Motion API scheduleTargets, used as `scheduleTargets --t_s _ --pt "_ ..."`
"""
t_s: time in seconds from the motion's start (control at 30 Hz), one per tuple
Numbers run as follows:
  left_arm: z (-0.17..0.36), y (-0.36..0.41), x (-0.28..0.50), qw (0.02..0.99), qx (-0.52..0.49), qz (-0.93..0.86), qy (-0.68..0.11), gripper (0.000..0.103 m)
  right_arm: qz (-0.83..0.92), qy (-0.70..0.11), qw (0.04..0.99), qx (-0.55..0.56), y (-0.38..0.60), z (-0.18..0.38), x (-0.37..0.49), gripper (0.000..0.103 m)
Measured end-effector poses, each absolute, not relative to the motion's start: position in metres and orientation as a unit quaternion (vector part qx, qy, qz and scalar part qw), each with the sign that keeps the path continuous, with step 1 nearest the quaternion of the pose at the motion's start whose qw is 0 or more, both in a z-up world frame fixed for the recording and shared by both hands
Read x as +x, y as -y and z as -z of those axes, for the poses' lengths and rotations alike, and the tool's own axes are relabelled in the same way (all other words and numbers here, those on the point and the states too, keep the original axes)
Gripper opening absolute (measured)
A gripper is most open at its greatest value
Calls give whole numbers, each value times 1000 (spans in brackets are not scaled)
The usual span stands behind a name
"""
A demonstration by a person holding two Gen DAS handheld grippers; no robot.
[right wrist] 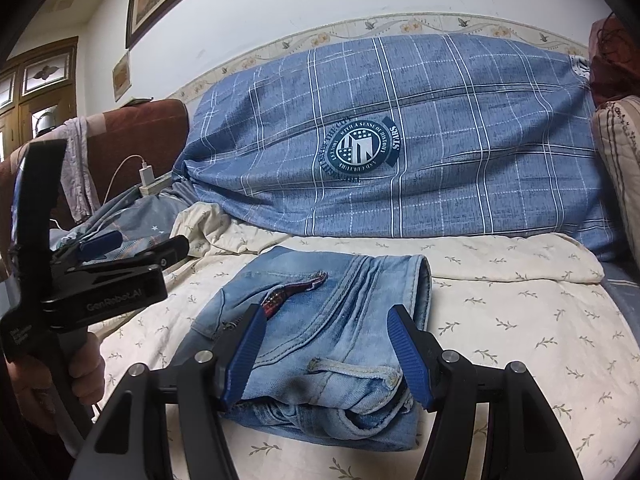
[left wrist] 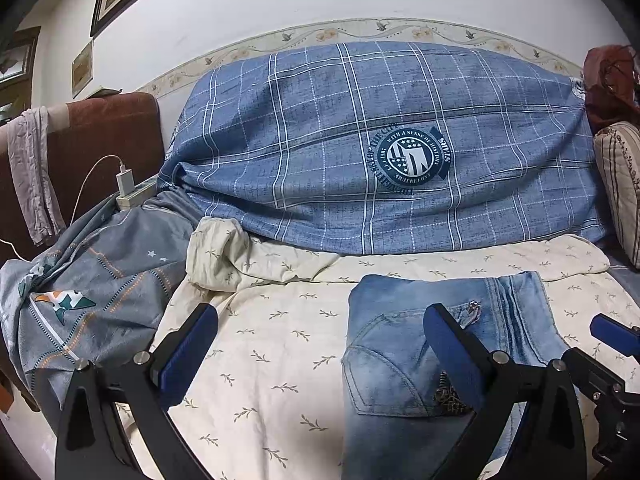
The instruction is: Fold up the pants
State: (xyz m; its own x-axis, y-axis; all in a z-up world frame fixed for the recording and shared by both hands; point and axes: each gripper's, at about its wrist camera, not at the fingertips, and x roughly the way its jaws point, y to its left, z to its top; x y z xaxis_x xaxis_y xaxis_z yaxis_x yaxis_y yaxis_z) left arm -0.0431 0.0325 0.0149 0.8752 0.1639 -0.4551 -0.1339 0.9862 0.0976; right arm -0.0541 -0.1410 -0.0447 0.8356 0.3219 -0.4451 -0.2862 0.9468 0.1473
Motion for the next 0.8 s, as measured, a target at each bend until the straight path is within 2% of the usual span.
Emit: scheduleTargets --t_s 0.8 --pt "-15 -32 -45 968 29 -58 -241 102 -166 -239 956 30 133 40 -54 67"
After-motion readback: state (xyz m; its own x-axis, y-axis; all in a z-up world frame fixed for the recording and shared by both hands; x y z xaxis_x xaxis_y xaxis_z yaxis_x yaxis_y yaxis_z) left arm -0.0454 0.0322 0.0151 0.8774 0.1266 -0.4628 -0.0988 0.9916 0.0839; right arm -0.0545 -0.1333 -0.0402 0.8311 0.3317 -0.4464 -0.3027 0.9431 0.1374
